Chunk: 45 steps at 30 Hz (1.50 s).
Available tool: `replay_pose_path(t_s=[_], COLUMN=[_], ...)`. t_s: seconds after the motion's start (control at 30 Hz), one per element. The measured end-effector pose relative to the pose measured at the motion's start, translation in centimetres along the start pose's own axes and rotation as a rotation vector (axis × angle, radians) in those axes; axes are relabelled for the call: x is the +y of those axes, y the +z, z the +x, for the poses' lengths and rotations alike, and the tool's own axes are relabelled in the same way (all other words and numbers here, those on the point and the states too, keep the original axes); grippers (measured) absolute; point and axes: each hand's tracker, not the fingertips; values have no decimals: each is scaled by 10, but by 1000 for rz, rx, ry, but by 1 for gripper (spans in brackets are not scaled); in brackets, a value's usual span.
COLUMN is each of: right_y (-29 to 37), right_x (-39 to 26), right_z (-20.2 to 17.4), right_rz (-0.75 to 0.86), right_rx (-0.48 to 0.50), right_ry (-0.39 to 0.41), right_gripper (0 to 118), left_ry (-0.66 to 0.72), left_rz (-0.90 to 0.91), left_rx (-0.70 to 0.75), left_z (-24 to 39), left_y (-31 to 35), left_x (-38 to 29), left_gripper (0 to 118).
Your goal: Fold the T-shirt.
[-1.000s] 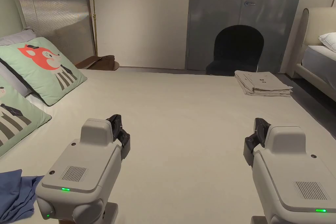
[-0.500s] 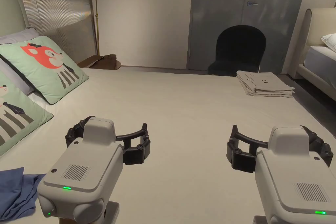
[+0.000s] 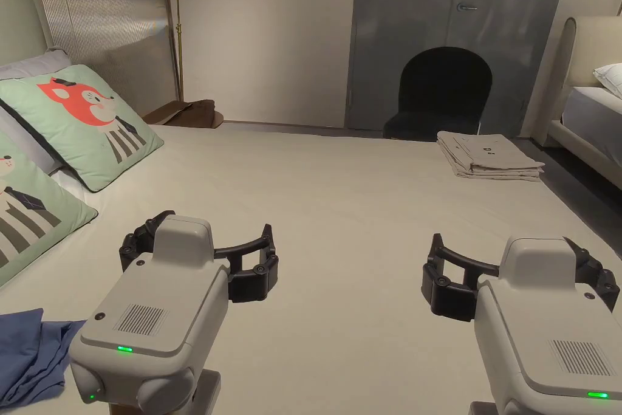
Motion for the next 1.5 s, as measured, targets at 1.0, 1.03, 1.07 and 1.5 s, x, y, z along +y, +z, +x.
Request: replay_pose_path(t_s=[1.0, 1.03, 1.07, 1.5], right_y=[0, 0, 0, 2], right_x=[2, 2, 3, 3], right_z=[0, 0, 0, -2], right_rz=[3, 4, 4, 7], right_rx=[1, 1, 2, 9], right_ry=[5, 6, 5, 6], right_gripper=[115, 115, 115, 115], left_ry=[-3, -4, -6, -4], left_rz=[6, 8, 6, 0], left_rx=[9, 10, 10, 6], left_z=[-3, -3, -3, -4], left_y=[0, 0, 0, 1], left_x=[1, 2, 2, 1], left_gripper=[110, 110, 110, 110])
